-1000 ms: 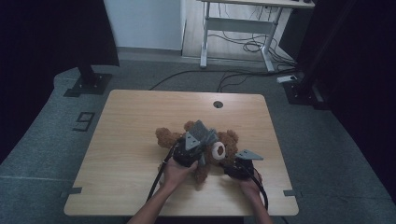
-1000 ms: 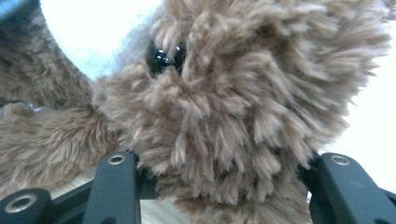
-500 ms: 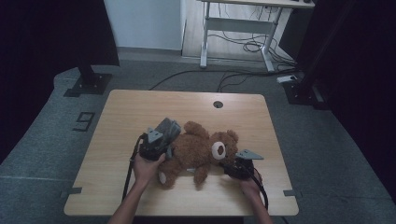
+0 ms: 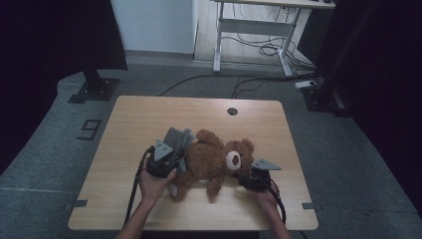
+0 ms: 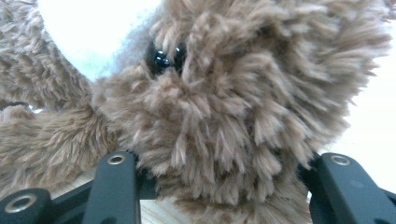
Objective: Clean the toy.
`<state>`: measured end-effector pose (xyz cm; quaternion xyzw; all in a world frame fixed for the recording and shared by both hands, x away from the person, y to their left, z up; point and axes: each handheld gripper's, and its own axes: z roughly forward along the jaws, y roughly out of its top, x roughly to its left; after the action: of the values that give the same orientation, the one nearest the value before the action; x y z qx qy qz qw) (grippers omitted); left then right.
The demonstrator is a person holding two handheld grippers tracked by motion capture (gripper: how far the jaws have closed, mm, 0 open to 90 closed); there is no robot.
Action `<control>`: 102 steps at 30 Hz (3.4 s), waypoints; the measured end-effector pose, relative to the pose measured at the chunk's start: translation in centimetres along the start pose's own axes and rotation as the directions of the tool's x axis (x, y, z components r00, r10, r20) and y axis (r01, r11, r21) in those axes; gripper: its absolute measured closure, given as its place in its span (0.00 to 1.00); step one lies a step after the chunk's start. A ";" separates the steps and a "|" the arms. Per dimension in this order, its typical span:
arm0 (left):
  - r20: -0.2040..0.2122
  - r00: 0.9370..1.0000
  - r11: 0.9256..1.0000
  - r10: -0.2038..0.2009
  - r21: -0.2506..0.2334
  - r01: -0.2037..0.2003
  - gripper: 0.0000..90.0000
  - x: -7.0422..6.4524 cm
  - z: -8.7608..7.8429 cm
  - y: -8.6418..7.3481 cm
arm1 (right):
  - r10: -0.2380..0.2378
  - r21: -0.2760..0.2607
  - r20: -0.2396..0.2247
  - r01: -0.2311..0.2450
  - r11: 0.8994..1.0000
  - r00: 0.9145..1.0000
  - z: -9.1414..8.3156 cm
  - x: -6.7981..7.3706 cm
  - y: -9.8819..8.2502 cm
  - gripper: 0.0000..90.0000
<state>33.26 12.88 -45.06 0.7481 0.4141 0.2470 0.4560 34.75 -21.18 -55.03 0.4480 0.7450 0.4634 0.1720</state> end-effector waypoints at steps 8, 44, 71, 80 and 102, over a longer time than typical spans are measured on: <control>0.139 0.981 0.991 0.134 0.006 -0.136 0.84 -7.5 1.8 0.6 | -0.001 -0.001 0.000 0.001 1.000 1.000 0.0 0.0 0.0 0.52; 0.204 0.979 0.980 -0.004 0.194 -0.036 0.84 -3.5 1.0 -7.0 | -0.010 0.020 -0.028 0.011 1.000 1.000 0.0 -0.4 0.1 0.52; 0.100 0.990 0.994 -0.095 0.064 0.089 0.84 1.7 -2.8 -5.5 | -0.008 0.020 -0.030 0.008 1.000 1.000 0.1 -0.4 0.1 0.52; 0.249 0.968 1.000 -0.007 -0.012 0.011 0.85 -5.2 0.3 -1.1 | -0.004 0.020 -0.030 0.005 1.000 1.000 0.2 -0.5 0.2 0.52; 0.245 0.969 0.998 0.001 0.058 -0.016 0.86 -5.6 3.7 -4.4 | -0.023 0.015 -0.026 0.023 1.000 0.999 0.2 -0.4 0.2 0.52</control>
<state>31.29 7.43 -50.60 0.7880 0.3586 0.1422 0.4799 35.14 -21.35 -55.04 0.4347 0.7558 0.4614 0.1639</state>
